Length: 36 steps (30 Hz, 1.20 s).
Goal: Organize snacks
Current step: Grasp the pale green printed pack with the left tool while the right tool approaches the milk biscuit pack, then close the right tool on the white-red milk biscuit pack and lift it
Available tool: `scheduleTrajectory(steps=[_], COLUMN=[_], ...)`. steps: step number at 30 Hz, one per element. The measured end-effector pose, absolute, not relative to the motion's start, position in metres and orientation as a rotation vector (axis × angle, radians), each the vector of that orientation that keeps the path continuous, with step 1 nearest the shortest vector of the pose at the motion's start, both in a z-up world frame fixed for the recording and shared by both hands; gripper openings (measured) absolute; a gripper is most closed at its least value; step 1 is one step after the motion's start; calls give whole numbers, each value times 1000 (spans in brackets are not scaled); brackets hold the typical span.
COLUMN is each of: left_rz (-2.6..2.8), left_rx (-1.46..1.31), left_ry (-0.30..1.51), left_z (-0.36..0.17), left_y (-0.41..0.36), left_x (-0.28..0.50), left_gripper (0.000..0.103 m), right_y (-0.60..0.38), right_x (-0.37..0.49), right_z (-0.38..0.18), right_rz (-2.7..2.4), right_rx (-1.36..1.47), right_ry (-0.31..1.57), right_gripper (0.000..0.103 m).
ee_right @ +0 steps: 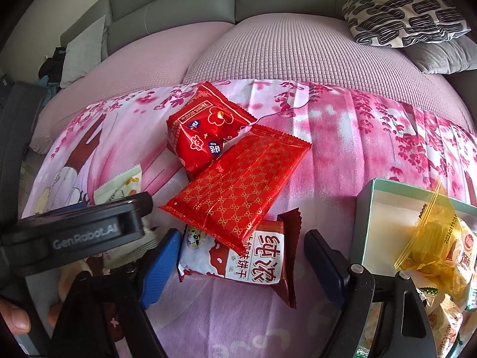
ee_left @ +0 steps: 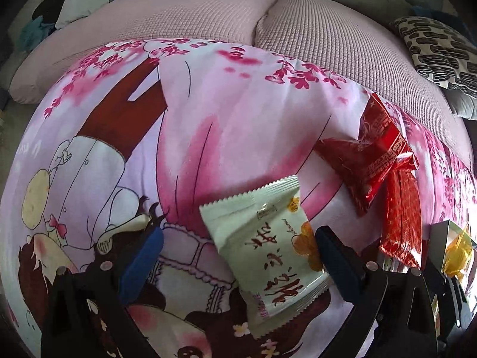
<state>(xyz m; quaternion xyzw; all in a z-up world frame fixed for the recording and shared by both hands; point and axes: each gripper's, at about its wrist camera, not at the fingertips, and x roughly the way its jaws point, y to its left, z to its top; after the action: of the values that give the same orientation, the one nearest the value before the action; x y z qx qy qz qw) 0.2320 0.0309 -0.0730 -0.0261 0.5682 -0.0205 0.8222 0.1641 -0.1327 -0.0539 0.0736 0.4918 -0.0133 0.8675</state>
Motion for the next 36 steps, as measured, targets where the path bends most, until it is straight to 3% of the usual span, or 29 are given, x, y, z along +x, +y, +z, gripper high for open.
scheduleTrajectory(steps=[7, 14, 22, 24, 36], left_rz=[-32, -55, -45, -40, -22], left_rx=[-28, -5, -15, -18, -29], left_ry=[1193, 1170, 1159, 1159, 1192], left_z=[-75, -72, -69, -71, -65], left_y=[29, 14, 22, 22, 24], left_x=[228, 217, 208, 208, 195], left_gripper=[97, 73, 61, 53, 53], right_y=[-127, -120, -117, -117, -119], right_x=[166, 168, 169, 168, 148], right_z=[-58, -62, -64, -63, -54], right_rz=[-33, -51, -67, -68, -53], right_rx=[125, 72, 44, 48, 96], right_ry=[1030, 1036, 1039, 1034, 1015], right_gripper=[85, 85, 81, 78, 67])
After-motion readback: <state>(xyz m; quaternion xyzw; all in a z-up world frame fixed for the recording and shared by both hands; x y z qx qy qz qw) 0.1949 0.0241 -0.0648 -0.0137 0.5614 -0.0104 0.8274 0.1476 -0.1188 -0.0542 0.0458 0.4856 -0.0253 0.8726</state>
